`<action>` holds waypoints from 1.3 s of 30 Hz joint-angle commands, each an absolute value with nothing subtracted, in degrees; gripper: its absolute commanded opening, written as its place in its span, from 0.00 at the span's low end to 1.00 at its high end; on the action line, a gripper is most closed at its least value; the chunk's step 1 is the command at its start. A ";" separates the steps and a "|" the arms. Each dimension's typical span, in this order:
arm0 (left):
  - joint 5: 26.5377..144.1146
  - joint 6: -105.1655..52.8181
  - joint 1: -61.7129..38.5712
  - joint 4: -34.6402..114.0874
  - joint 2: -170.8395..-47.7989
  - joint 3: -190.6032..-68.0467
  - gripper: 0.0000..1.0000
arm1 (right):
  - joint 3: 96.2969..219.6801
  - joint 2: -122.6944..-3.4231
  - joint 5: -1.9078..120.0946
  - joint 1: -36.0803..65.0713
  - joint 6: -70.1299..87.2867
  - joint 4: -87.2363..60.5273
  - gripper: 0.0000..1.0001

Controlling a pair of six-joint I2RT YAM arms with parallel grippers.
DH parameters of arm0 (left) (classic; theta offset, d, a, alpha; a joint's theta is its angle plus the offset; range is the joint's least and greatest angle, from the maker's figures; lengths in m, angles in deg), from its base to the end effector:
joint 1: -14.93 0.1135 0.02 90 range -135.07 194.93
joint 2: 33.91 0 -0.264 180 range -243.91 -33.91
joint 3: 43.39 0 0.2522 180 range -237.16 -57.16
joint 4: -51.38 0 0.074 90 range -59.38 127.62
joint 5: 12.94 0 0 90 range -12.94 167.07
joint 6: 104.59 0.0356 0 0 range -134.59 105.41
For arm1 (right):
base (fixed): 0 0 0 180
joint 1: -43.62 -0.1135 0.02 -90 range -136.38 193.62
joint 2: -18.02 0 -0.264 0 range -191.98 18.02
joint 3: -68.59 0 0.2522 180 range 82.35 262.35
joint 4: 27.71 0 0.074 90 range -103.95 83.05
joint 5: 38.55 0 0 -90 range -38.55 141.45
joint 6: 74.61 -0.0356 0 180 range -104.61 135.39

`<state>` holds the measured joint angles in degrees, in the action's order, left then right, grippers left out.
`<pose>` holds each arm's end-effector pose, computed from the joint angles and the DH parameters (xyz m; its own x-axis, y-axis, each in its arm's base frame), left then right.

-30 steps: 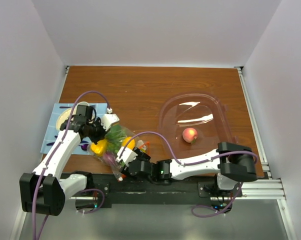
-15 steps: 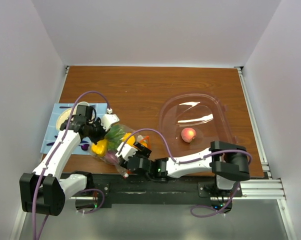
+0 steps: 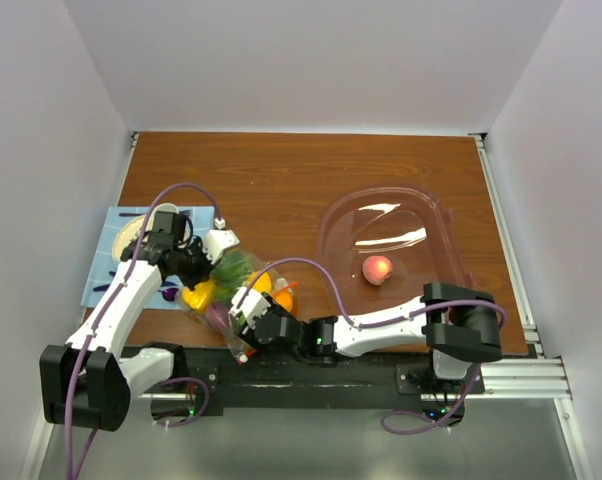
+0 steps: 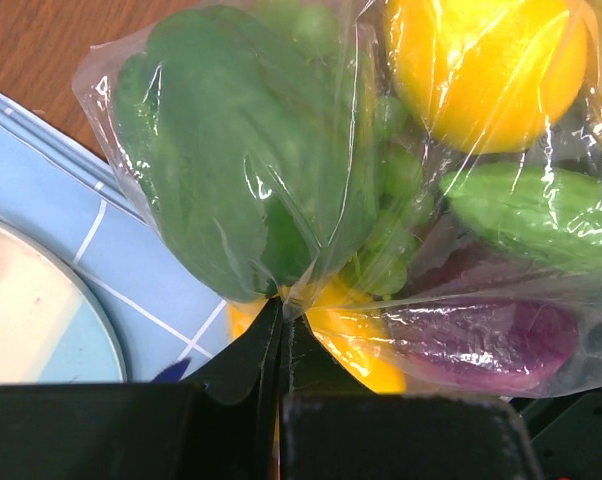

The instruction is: Open the zip-top bag and remove the fake food

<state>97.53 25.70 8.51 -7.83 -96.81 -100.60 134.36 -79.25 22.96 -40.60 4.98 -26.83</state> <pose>0.1936 -0.0343 0.2263 -0.5233 0.6685 -0.5284 0.7743 0.6320 0.0327 0.0529 0.3538 0.1872 -0.2037 -0.4356 -0.8768 -0.8104 0.5775 -0.0987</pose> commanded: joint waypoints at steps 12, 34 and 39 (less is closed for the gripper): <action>99.21 26.10 8.51 -8.87 -95.70 -99.87 0.00 | 143.60 -86.55 19.64 -41.90 -2.71 -18.28 0.68; 96.14 26.10 8.51 -7.38 -95.87 -100.14 0.00 | 142.21 -75.68 15.85 -41.90 -8.77 -7.02 0.00; 95.70 25.92 8.51 -6.15 -96.49 -99.26 0.00 | 139.93 -66.98 19.02 -41.81 -11.23 -0.43 0.00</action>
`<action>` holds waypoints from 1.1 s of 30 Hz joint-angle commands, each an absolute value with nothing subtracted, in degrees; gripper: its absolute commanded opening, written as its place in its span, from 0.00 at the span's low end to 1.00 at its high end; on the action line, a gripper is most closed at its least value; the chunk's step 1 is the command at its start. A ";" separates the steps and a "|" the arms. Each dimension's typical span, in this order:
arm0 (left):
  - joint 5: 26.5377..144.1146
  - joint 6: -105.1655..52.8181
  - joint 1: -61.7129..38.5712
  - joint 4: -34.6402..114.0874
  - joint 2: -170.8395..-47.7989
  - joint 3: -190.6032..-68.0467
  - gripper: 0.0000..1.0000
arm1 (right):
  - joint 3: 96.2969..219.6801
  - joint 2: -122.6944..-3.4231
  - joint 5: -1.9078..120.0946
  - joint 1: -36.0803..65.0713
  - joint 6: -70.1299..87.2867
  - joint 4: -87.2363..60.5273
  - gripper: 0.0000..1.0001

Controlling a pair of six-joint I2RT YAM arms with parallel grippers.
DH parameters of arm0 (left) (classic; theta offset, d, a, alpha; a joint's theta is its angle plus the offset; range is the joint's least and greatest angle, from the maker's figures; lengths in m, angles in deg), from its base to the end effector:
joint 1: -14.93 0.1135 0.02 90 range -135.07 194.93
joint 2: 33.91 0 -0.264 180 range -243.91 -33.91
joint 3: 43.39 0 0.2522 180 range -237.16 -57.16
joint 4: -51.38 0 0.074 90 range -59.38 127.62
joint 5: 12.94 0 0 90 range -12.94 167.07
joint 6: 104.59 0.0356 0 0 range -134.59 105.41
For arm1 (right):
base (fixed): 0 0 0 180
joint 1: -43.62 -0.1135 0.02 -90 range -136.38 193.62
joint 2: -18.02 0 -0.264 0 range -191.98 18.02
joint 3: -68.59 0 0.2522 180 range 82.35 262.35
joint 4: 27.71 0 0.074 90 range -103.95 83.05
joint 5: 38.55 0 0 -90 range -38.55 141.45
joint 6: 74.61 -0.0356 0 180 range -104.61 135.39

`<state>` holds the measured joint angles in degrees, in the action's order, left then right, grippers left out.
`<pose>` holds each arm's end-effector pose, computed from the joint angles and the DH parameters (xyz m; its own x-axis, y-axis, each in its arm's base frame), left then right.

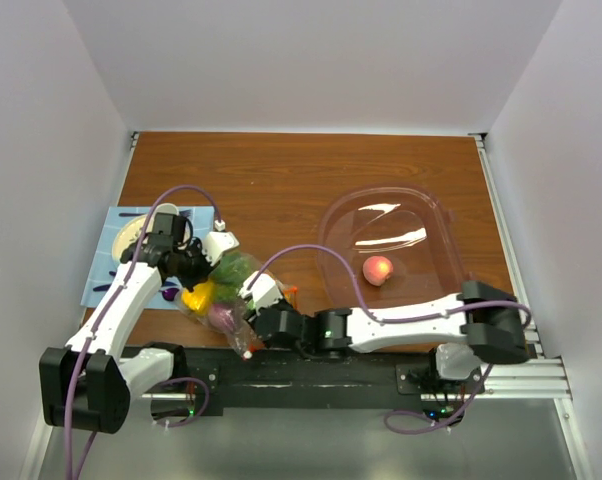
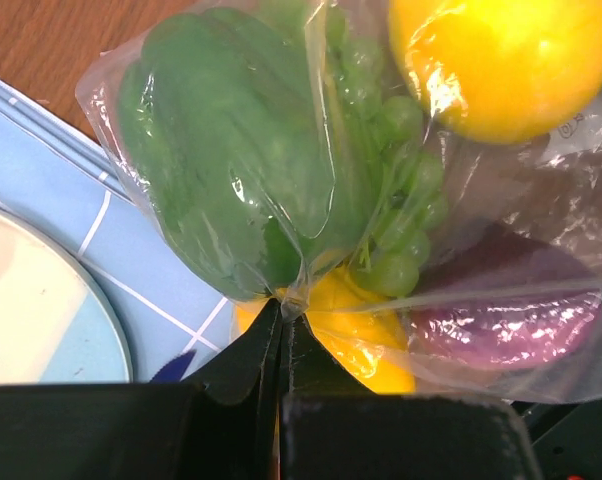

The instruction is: Open the zip-top bag and remove the fake food

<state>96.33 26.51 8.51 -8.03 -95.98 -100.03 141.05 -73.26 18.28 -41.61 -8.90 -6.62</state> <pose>0.1906 -0.0333 0.2255 -0.5167 0.6826 -0.5167 0.7759 0.6285 0.0544 0.0480 0.3414 0.2295 -0.3774 -0.3821 -0.8435 -0.7066 0.7076 -0.0044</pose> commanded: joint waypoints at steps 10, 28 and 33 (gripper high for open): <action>96.14 25.40 8.51 -6.24 -95.61 -99.25 0.00 | 132.02 -48.61 9.20 -28.55 -18.00 15.57 0.00; 95.96 25.40 8.51 -8.96 -93.68 -101.28 0.00 | 138.95 -55.65 3.99 -12.28 -14.06 16.37 0.99; 99.99 23.99 8.51 -11.68 -93.50 -105.57 0.00 | 138.35 -47.82 10.74 -15.08 -9.83 12.42 0.91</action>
